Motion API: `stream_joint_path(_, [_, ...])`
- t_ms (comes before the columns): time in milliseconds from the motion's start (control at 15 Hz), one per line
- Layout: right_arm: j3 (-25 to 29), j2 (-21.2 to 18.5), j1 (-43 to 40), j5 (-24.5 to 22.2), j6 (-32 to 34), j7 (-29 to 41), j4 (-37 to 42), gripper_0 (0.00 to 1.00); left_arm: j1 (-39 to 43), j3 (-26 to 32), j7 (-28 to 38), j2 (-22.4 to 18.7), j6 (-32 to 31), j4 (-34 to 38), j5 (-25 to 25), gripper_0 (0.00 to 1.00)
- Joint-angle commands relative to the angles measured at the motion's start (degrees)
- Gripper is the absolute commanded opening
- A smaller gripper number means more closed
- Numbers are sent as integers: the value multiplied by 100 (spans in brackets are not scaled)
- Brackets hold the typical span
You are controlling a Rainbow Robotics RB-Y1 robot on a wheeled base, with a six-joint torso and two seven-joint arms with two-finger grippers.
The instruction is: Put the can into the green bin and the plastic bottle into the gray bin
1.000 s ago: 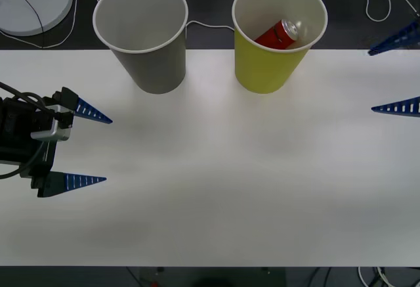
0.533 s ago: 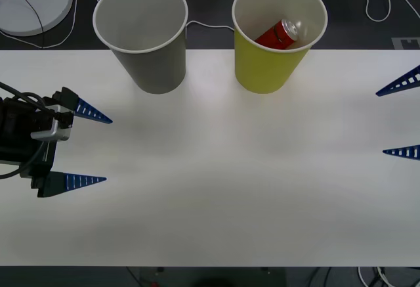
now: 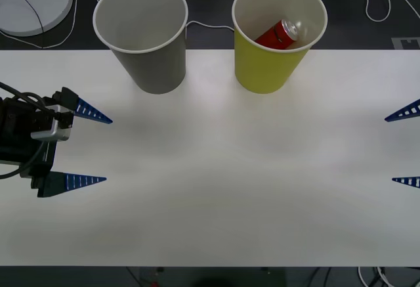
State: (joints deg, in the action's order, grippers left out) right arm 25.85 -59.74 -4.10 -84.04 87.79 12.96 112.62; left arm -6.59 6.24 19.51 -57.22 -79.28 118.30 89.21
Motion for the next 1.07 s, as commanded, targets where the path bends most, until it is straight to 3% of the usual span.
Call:
stream_joint_path(67, [149,209,-329,-7,-104,-171,155,100,0,0,0,0,0,0,0,100])
stream_joint_path(533, [254,815,-460,72,-95,-874,146,100,0,0,0,0,0,0,0,100])
stream_joint_path(1067, [184,1175,-531,327,-69,-901,146,100,0,0,0,0,0,0,0,100])
